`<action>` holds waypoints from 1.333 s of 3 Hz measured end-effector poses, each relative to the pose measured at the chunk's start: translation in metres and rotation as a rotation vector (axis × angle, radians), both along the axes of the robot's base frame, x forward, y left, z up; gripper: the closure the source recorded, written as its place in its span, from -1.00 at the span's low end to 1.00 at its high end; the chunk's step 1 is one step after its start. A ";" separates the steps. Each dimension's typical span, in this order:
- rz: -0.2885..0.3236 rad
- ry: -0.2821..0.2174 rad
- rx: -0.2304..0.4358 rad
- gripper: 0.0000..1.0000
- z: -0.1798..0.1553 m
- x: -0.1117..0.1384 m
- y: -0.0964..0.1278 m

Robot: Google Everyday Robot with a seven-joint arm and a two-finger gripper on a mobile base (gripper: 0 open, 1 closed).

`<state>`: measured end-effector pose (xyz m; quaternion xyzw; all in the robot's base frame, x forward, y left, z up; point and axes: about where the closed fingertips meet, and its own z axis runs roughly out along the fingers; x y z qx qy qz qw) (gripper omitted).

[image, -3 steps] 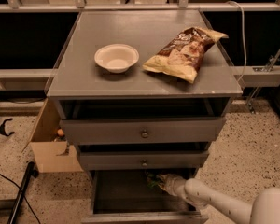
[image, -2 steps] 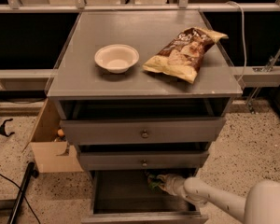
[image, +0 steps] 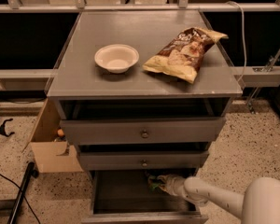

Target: Place green rice chip bag into bottom drawer

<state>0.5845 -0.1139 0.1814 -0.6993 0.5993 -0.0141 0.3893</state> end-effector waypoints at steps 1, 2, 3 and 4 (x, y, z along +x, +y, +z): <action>0.000 0.000 0.000 0.15 0.000 0.000 0.000; 0.000 0.000 0.000 -0.47 0.000 0.000 0.000; 0.000 0.000 0.000 -0.93 0.000 0.000 0.000; 0.000 0.000 0.000 -1.00 0.000 0.000 0.000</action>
Offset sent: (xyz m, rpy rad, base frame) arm 0.0000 0.0000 0.0000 0.0000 0.0000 0.0000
